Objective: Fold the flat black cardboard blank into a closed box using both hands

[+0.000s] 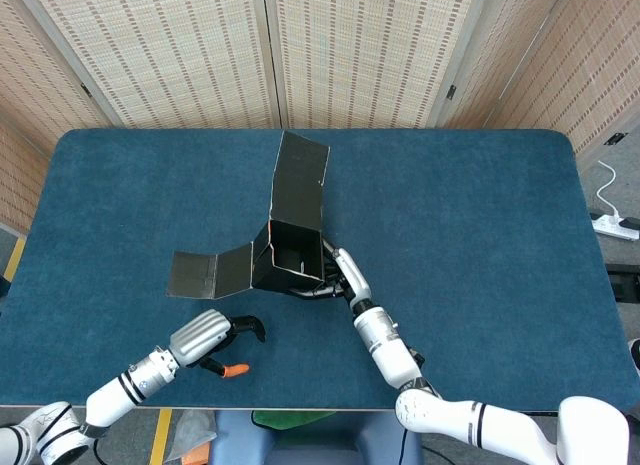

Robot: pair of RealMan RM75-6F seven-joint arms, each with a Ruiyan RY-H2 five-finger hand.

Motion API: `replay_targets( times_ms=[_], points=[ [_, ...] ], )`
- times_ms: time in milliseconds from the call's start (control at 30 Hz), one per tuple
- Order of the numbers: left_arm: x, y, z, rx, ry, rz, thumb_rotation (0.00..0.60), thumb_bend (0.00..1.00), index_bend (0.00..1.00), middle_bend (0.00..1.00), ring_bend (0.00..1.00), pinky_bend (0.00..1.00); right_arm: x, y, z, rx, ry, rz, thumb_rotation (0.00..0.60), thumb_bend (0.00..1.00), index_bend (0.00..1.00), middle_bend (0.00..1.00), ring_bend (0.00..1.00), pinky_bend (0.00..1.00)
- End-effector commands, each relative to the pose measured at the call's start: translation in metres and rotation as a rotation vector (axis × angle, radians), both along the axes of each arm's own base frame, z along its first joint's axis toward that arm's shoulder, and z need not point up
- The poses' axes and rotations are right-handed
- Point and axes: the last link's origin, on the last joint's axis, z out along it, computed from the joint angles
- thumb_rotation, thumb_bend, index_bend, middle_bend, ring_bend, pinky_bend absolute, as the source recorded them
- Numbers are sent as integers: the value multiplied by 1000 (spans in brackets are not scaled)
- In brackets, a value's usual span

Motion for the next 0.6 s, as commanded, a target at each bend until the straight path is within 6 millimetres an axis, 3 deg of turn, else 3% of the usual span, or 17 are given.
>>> replay_targets(
  times_ms=[33, 200, 300, 600],
  points=[
    [0, 19, -4, 158, 1, 34, 600, 288, 365, 369, 858, 931, -13, 13, 7, 24, 9, 1, 600, 129, 574, 664, 749, 1000],
    [-1, 22, 1, 238, -31, 44, 600, 348, 358, 360, 858, 932, -18, 18, 8, 31, 25, 4, 600, 129, 574, 661, 749, 1000],
    [-4, 22, 22, 397, -109, 22, 600, 391, 358, 362, 858, 932, -29, 25, 5, 32, 88, 23, 600, 129, 574, 657, 749, 1000],
    [11, 22, 33, 427, -173, -69, 600, 429, 378, 398, 858, 932, -32, 38, -10, 58, 124, 54, 600, 127, 574, 654, 749, 1000]
  ],
)
